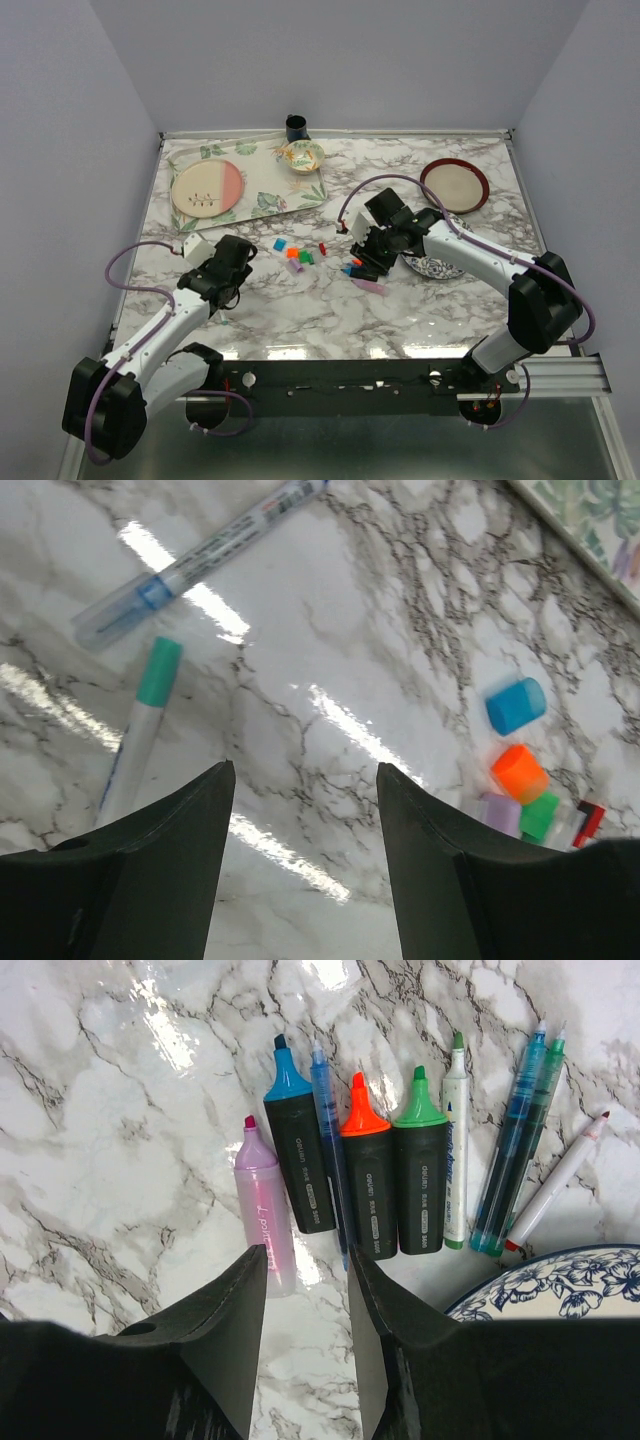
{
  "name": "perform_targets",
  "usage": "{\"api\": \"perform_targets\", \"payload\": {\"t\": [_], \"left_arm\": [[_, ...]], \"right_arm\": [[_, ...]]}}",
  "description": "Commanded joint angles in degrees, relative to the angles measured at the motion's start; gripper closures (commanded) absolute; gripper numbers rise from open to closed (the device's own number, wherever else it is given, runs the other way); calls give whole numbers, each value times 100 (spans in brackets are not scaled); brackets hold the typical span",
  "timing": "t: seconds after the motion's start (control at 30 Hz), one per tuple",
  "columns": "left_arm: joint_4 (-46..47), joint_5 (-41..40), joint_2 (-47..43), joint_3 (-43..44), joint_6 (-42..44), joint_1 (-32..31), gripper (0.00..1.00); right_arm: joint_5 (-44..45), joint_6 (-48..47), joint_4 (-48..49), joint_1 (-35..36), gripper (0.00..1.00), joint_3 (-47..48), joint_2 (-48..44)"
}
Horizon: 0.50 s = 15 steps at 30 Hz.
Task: Open the pen caps
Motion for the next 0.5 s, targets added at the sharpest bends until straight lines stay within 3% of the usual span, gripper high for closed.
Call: {"api": "perform_targets", "payload": {"t": [0.0,0.23,0.47], "left_arm": [[-939,-711,205,-63,-1023,54,32],[-807,-729,496,-178,-1068,221,25],[-667,-510,452,-467,-1077,406,25]], "right_arm": [[-218,-68,-149,-20,55,-46,-112],[-183,-68,-157,-20,55,-64,-77],[-165,-50,-149,-20,55,-55,-42]]}}
